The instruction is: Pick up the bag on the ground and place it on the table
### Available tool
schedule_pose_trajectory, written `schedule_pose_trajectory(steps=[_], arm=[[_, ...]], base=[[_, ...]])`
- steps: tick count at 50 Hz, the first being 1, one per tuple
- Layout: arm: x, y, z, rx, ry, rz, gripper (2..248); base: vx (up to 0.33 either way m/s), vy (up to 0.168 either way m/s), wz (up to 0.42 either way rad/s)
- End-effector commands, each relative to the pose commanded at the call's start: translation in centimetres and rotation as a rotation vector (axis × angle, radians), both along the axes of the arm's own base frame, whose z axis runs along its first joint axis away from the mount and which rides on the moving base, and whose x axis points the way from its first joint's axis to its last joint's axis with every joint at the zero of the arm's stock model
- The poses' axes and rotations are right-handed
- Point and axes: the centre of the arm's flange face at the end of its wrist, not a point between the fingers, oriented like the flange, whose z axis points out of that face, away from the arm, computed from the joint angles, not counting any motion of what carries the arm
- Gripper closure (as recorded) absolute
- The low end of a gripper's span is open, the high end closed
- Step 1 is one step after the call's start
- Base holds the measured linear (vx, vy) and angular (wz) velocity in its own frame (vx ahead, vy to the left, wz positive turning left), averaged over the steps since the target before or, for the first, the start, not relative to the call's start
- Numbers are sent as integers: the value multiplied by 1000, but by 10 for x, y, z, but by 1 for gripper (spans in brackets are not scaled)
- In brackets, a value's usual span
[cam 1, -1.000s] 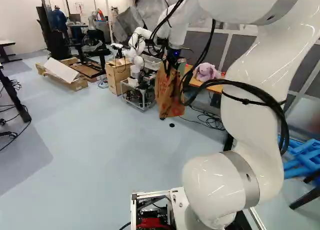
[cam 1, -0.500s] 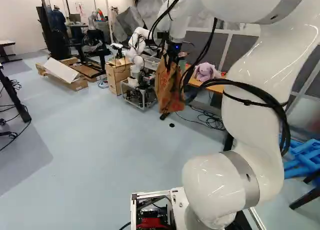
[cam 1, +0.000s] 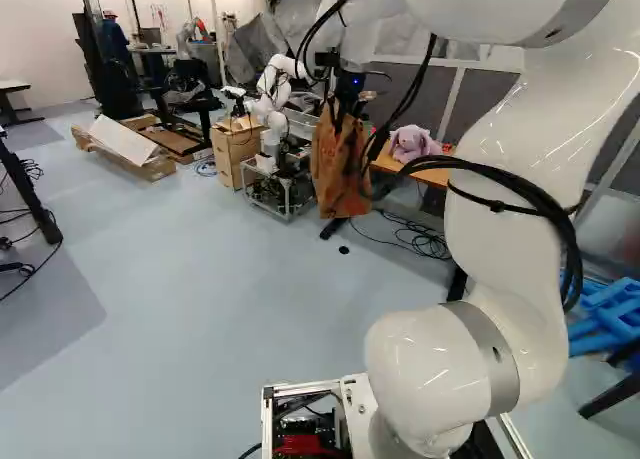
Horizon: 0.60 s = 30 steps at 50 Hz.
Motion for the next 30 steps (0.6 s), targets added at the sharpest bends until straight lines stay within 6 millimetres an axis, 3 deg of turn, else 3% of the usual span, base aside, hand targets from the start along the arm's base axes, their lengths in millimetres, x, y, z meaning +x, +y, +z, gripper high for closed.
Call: schedule_pose_trajectory(steps=[30], arm=[[-2, -1, 36, 0, 8, -1, 229]], base=[[0, 0, 0]])
